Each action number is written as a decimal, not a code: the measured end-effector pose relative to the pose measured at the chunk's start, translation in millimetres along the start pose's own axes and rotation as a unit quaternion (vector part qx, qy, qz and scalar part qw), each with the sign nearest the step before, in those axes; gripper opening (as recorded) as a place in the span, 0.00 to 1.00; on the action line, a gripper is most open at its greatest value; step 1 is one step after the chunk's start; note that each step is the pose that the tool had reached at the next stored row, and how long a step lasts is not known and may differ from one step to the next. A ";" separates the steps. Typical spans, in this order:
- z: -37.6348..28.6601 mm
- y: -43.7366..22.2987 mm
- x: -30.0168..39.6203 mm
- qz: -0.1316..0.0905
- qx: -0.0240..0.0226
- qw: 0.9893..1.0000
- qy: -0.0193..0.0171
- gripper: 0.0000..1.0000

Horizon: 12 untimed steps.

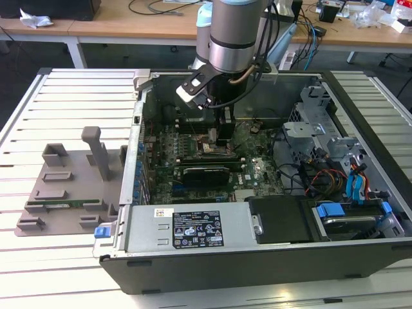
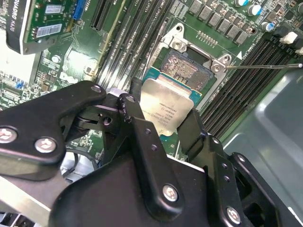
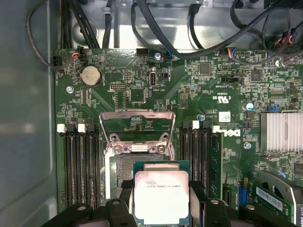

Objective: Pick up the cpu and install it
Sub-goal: 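Place the cpu into insertion slot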

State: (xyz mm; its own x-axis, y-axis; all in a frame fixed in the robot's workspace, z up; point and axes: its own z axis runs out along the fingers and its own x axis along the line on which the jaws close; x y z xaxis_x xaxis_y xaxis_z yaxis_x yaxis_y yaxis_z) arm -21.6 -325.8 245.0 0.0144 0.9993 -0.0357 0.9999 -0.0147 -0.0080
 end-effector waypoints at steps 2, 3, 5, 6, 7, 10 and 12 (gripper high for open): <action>2.8 -0.2 2.7 0.000 0.000 1.000 0.000 0.55; 5.9 -0.7 4.1 0.000 0.000 1.000 0.000 0.55; 11.1 -3.1 6.6 -0.003 0.000 1.000 0.000 0.55; 12.7 -3.6 7.9 -0.003 0.000 1.000 0.000 0.55; 13.5 -3.7 8.8 -0.003 0.000 1.000 0.000 0.55; 17.8 -3.7 10.6 -0.004 0.000 1.000 0.000 0.55; 20.1 -3.7 10.8 -0.003 0.000 1.000 0.000 0.55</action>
State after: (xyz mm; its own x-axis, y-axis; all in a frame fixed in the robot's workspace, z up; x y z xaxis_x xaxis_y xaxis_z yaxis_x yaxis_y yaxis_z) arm -25.3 -315.6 224.6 0.0074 0.9993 -0.0358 0.9999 -0.0077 -0.0080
